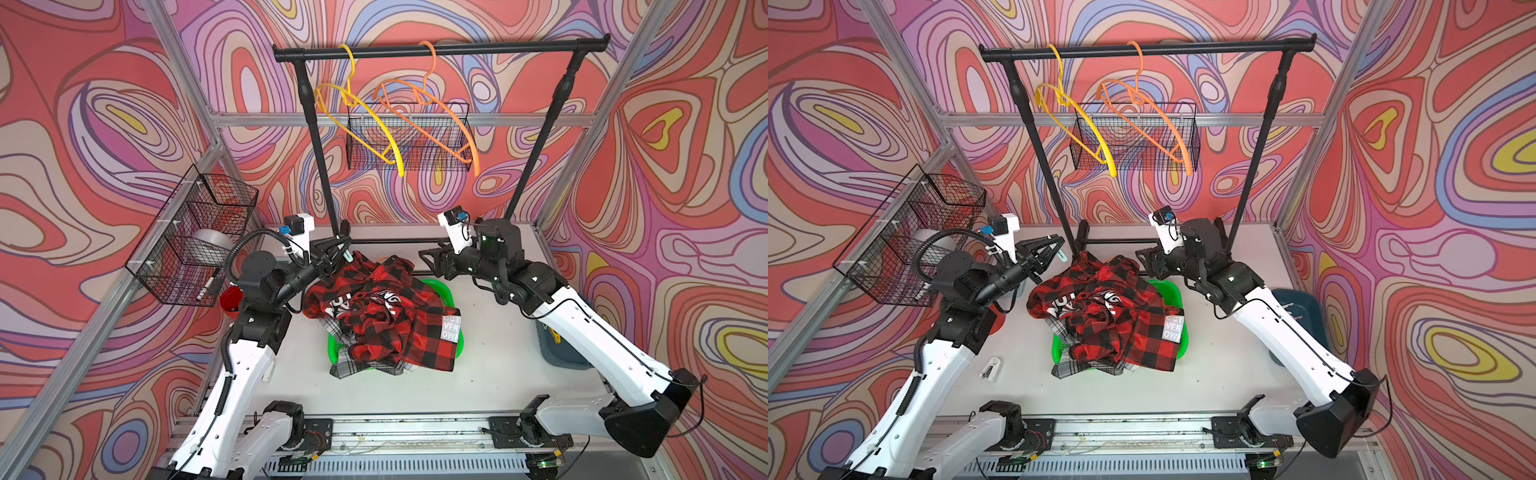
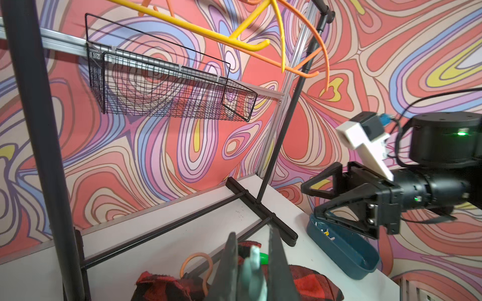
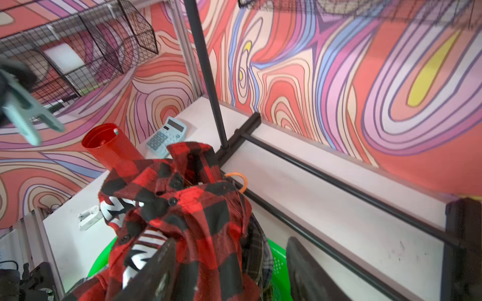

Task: Remove the clothespins securing long-sleeve shirts to the hanger
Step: Place the hanger in the bin, then place the clamp in the storage box.

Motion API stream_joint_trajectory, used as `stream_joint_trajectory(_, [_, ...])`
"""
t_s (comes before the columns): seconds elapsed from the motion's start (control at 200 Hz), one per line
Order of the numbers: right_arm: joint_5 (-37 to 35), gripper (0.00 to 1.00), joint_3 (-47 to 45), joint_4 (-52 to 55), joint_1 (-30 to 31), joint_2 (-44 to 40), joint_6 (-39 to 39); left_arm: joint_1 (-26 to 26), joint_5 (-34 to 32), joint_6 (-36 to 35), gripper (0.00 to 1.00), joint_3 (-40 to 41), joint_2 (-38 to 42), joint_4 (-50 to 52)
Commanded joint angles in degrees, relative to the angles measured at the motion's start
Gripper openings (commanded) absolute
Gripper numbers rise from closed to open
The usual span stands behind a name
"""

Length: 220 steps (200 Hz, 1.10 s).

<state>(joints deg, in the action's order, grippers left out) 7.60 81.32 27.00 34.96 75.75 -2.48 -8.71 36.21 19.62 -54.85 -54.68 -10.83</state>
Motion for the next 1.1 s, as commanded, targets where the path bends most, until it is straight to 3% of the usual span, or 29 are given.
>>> stream_joint_trajectory(0.0, [-3.42, 0.67, 1.73, -3.06, 6.2, 3.08, 1.31, -1.23, -5.96, 3.28, 0.0, -0.47, -1.24, 0.25])
stream_joint_trajectory(0.125, [-4.48, 0.67, 3.96, -7.32, 11.89, 7.43, 0.22, -2.0, -8.41, 4.54, 0.0, -1.18, -2.64, 1.54])
stream_joint_trajectory(0.28, [-2.66, 0.65, 7.04, -12.4, 14.76, 13.09, -1.52, -2.18, -9.72, 5.7, 0.0, -1.92, -3.79, 2.54])
stream_joint_trajectory(0.656, [3.53, 0.61, 16.89, -15.05, 15.58, 24.6, -2.63, -2.28, -10.81, 5.7, 0.0, -2.08, -4.39, 3.62])
stream_joint_trajectory(1.097, [0.75, 0.51, 23.2, -13.89, 15.58, 30.87, -0.79, -2.28, -9.62, 6.13, 0.0, -2.1, -4.82, 3.42])
